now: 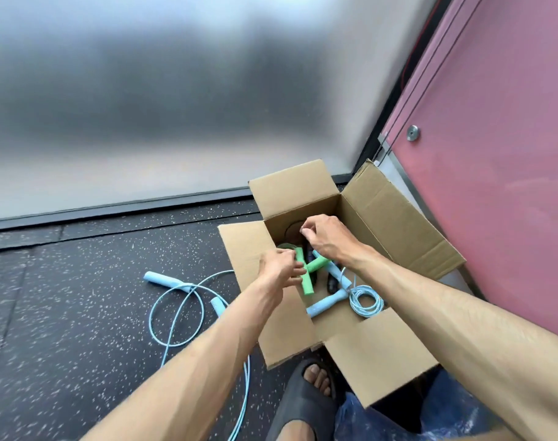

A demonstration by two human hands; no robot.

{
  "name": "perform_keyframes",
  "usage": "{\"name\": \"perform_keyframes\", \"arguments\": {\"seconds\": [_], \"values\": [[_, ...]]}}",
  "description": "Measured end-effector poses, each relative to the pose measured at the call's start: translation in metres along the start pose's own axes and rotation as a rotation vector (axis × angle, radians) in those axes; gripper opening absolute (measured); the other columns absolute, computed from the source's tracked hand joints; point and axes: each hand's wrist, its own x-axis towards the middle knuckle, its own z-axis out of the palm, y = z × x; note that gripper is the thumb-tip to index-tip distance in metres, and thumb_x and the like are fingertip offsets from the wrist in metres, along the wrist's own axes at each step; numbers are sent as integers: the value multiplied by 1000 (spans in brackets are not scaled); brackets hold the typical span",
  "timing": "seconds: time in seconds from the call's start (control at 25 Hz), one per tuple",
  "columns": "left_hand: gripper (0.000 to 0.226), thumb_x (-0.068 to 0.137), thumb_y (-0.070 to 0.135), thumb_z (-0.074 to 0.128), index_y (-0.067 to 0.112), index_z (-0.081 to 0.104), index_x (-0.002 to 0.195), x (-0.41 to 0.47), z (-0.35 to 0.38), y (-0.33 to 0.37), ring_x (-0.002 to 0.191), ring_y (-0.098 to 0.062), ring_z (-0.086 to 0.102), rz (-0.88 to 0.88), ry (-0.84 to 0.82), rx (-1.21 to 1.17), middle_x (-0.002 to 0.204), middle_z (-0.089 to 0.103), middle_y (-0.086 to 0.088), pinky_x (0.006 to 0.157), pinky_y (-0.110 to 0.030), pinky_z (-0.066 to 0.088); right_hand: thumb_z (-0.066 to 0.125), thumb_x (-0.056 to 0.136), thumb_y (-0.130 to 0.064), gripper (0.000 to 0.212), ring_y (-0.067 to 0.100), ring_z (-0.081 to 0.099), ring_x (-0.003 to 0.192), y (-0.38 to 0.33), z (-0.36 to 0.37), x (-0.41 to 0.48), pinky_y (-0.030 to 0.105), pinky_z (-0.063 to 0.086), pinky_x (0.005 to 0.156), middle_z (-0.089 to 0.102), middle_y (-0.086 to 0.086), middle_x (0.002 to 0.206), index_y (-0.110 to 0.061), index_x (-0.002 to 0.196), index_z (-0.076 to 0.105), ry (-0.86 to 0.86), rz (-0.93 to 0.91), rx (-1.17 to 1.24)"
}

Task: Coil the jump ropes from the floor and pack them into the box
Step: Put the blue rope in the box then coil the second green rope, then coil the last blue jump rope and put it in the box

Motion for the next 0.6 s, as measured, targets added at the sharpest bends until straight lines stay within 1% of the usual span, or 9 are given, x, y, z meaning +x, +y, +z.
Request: {"name": "perform_keyframes", "arguments": {"seconds": [0.08, 0.12, 0.2, 0.28, 0.32, 0.4, 0.48, 0.52, 0.6], "values": [[18, 98, 10, 45, 6, 63, 97, -19, -53, 2, 64, -23, 64, 165, 54, 190, 82, 67, -14, 64, -33, 55, 55, 93, -30, 19, 25, 66, 97, -29, -3, -24, 33, 51, 84, 74, 3, 102, -21, 95, 72, 4, -58, 8], [18, 96, 12, 46, 8, 63, 92, -26, -79, -1, 65, -24, 65, 241, 95, 318, 80, 69, -13, 65, -35, 56, 55, 94, -29, 19, 25, 65, 95, -44, 2, -34, 32, 50, 81, 73, 4, 101, -21, 96, 72, -15, -85, 16], [17, 94, 16, 48, 11, 65, 91, -27, -127, -15, 80, -30, 69, 317, 180, 673, 87, 72, -15, 77, -40, 58, 54, 95, -26, 20, 26, 65, 93, -71, 21, -50, 31, 48, 78, 73, 7, 98, -18, 96, 72, -56, -135, 30], [19, 93, 18, 48, 10, 65, 98, -26, -169, -37, 94, -36, 66, 315, 239, 954, 100, 71, -18, 84, -41, 53, 51, 97, -25, 22, 28, 65, 92, -99, 50, -63, 30, 48, 77, 73, 10, 98, -16, 97, 71, -97, -175, 40], [21, 93, 18, 48, 9, 64, 101, -23, -187, -49, 98, -38, 64, 296, 257, 1017, 104, 70, -20, 85, -41, 52, 49, 98, -25, 23, 29, 65, 91, -113, 66, -68, 30, 49, 77, 72, 11, 98, -14, 98, 70, -130, -184, 48], [23, 93, 18, 46, 9, 64, 105, -16, -215, -75, 103, -40, 62, 257, 259, 1070, 110, 68, -21, 87, -42, 51, 47, 98, -21, 25, 29, 68, 85, -135, 105, -75, 38, 56, 77, 72, 12, 94, -9, 100, 69, -213, -184, 63], [23, 91, 14, 46, 10, 63, 106, -6, -231, -105, 102, -38, 63, 230, 187, 1115, 110, 68, -20, 87, -41, 51, 49, 95, -15, 24, 30, 71, 79, -143, 147, -78, 42, 59, 74, 73, 16, 87, -5, 93, 70, -276, -145, 49], [24, 90, 12, 47, 10, 63, 107, -4, -234, -119, 100, -38, 64, 215, 133, 1164, 110, 68, -19, 87, -41, 52, 50, 92, -13, 23, 33, 71, 81, -142, 166, -79, 39, 58, 74, 73, 19, 87, -3, 92, 70, -303, -91, 27], [25, 90, 10, 48, 10, 60, 111, 3, -242, -150, 99, -37, 64, 201, 46, 1229, 111, 68, -17, 86, -41, 52, 52, 90, -8, 20, 37, 68, 93, -135, 203, -82, 30, 52, 75, 70, 23, 98, 0, 99, 68, -351, 40, -37]]}}
